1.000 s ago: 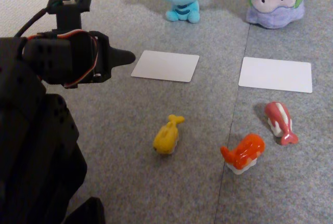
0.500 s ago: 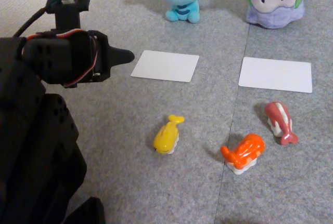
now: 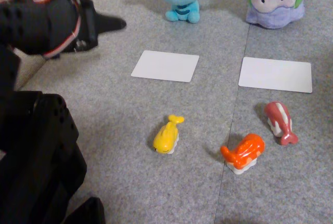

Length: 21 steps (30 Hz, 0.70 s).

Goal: Wooper wants to eat egg sudhi, and Goomy wants to eat shrimp sushi

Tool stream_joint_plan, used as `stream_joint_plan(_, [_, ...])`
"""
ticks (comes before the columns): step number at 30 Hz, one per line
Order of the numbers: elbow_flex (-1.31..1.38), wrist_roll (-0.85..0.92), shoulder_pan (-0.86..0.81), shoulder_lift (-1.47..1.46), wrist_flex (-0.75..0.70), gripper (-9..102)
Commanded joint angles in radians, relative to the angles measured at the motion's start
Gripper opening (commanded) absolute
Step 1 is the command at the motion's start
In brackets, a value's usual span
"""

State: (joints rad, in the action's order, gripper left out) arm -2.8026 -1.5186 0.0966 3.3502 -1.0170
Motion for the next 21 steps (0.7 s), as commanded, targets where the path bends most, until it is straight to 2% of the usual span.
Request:
stream_joint_plan(1, [0.146,0.048,-0.017,-0.011,-0.072,28])
stream_joint_plan(5, [0.285,0.095,-0.037,-0.097,-0.175,28])
stream_joint_plan(10, [0.468,0.098,-0.178,-0.31,-0.267,28])
stream_joint_plan(14, [0.592,0.172,-0.255,-0.526,-0.345,28])
stream_joint_plan(21, [0.68,0.307,-0.273,-0.876,-0.472,28])
